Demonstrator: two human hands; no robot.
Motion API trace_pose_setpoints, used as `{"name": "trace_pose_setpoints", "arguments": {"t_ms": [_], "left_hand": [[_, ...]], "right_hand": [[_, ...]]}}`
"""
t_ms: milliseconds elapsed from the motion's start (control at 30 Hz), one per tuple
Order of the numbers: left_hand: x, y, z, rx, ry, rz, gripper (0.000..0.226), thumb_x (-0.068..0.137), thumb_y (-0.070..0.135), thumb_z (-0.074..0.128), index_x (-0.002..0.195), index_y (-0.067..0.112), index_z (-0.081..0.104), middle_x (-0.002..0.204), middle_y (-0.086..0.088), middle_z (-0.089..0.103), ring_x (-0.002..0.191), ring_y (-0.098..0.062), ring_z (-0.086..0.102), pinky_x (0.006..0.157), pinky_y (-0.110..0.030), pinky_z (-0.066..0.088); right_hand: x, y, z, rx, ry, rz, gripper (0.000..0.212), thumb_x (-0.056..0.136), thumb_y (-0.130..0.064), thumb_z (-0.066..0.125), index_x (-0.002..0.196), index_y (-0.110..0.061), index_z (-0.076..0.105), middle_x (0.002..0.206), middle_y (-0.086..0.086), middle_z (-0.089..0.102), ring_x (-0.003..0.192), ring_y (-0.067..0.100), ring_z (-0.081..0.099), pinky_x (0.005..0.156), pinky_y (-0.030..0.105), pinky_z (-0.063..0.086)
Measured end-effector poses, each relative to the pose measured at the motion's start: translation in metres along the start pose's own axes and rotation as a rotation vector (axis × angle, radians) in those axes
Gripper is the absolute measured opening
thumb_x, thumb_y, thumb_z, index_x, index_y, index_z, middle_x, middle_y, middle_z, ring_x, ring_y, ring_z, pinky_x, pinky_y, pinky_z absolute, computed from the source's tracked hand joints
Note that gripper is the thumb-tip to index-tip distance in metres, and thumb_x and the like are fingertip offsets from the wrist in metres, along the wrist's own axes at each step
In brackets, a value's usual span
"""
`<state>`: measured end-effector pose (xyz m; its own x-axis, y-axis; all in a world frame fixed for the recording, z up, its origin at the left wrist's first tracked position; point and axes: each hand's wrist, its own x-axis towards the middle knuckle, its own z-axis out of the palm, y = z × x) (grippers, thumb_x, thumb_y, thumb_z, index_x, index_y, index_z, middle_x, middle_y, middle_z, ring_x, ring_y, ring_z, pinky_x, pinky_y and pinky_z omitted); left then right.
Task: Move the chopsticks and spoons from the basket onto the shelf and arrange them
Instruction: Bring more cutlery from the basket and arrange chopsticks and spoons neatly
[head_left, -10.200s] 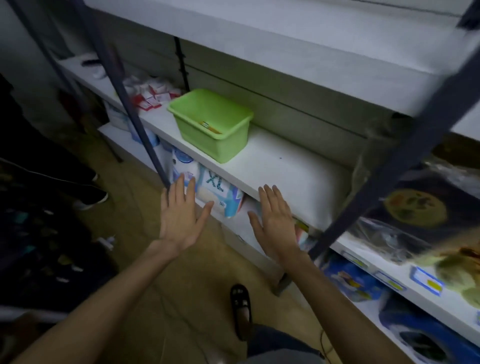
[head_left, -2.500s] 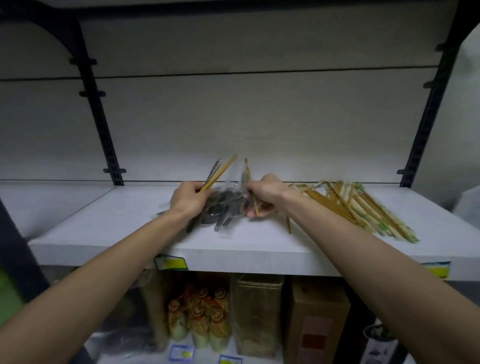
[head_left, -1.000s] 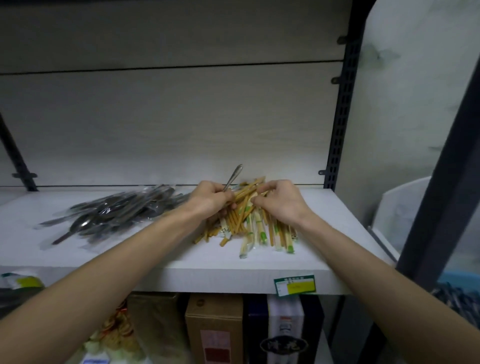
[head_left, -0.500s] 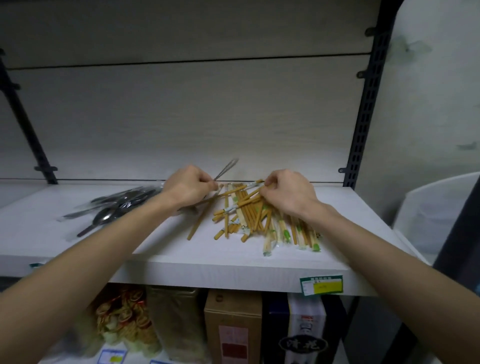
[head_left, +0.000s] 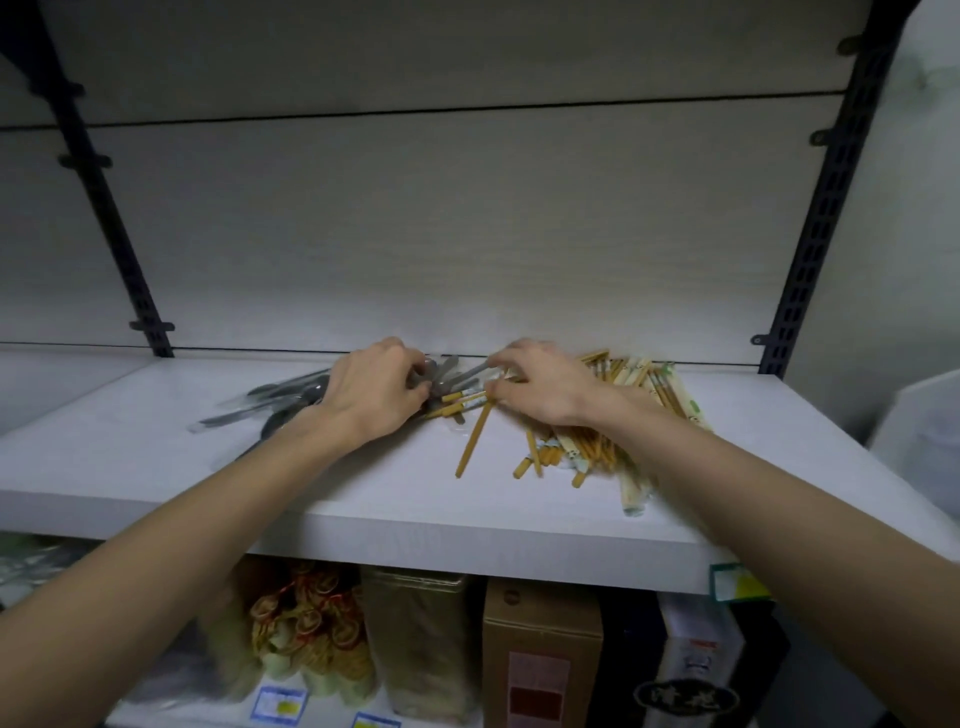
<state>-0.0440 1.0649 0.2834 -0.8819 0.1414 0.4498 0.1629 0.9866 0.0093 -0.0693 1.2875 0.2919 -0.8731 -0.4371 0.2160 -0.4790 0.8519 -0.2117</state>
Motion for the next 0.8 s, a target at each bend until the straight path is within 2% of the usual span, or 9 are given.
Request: {"name": "trace_pose_setpoints", "arguments": {"t_ms": [67,133,433,533,633,700,800], "left_hand": [[-0.001,-0.006,0.001,-0.014,0.013,0.007,0.024,0.094,0.039,0.058,0.112,0.032,0.071,0.111,0.000,0.064,0.102,-0.028,0.063,0.069,-0.033,0.040],[-0.001,-0.014,0.001,-0.026,0.016,-0.002,0.022,0.094,0.038,0.057,0.110,0.034,0.072,0.108,0.002,0.064,0.102,-0.027,0.063,0.069,-0.033,0.039],[-0.001,-0.028,-0.005,-0.001,0.036,-0.016,0.017,0.092,0.039,0.059,0.090,0.029,0.073,0.098,0.000,0.066,0.096,-0.031,0.063,0.066,-0.032,0.035],[0.001,-0.027,-0.007,0.011,0.028,-0.005,0.016,0.089,0.037,0.063,0.098,0.029,0.074,0.108,0.001,0.064,0.099,-0.029,0.064,0.069,-0.032,0.036],[0.000,-0.015,-0.008,-0.059,0.111,0.049,0.016,0.092,0.033,0.059,0.101,0.029,0.072,0.113,0.004,0.064,0.101,-0.027,0.063,0.070,-0.033,0.041],[-0.001,0.002,-0.009,-0.114,0.096,0.135,0.017,0.092,0.035,0.058,0.101,0.029,0.072,0.113,0.006,0.064,0.106,-0.025,0.061,0.073,-0.033,0.043],[-0.001,0.032,-0.008,-0.188,0.008,0.280,0.020,0.091,0.040,0.059,0.103,0.032,0.072,0.110,0.009,0.065,0.107,-0.020,0.060,0.075,-0.034,0.046]], "right_hand": [[0.005,-0.008,0.007,-0.010,-0.056,-0.024,0.050,0.097,-0.051,0.046,0.137,-0.025,0.058,0.141,0.006,0.056,0.128,0.031,0.051,0.106,0.045,0.043],[0.006,-0.012,0.011,0.018,-0.075,-0.042,0.044,0.099,-0.051,0.044,0.130,-0.026,0.064,0.132,0.002,0.064,0.120,0.026,0.057,0.101,0.043,0.047],[-0.001,-0.009,0.001,0.125,-0.048,-0.023,0.037,0.098,-0.051,0.051,0.113,-0.025,0.072,0.110,-0.001,0.072,0.101,0.020,0.064,0.091,0.038,0.053],[-0.007,-0.011,-0.002,0.149,-0.020,-0.032,0.032,0.099,-0.046,0.054,0.099,-0.022,0.075,0.087,-0.005,0.071,0.083,0.015,0.064,0.078,0.033,0.052],[-0.015,-0.009,-0.006,0.170,0.022,-0.028,0.032,0.098,-0.042,0.057,0.085,-0.020,0.076,0.067,-0.005,0.067,0.061,0.009,0.059,0.064,0.030,0.050],[-0.021,-0.004,-0.009,0.181,0.041,-0.024,0.031,0.097,-0.042,0.060,0.079,-0.022,0.076,0.068,-0.002,0.071,0.060,0.010,0.061,0.066,0.032,0.052],[-0.032,0.006,-0.012,0.264,0.079,-0.023,0.026,0.094,-0.038,0.062,0.081,-0.022,0.078,0.077,-0.005,0.076,0.074,0.013,0.070,0.077,0.034,0.056]]}}
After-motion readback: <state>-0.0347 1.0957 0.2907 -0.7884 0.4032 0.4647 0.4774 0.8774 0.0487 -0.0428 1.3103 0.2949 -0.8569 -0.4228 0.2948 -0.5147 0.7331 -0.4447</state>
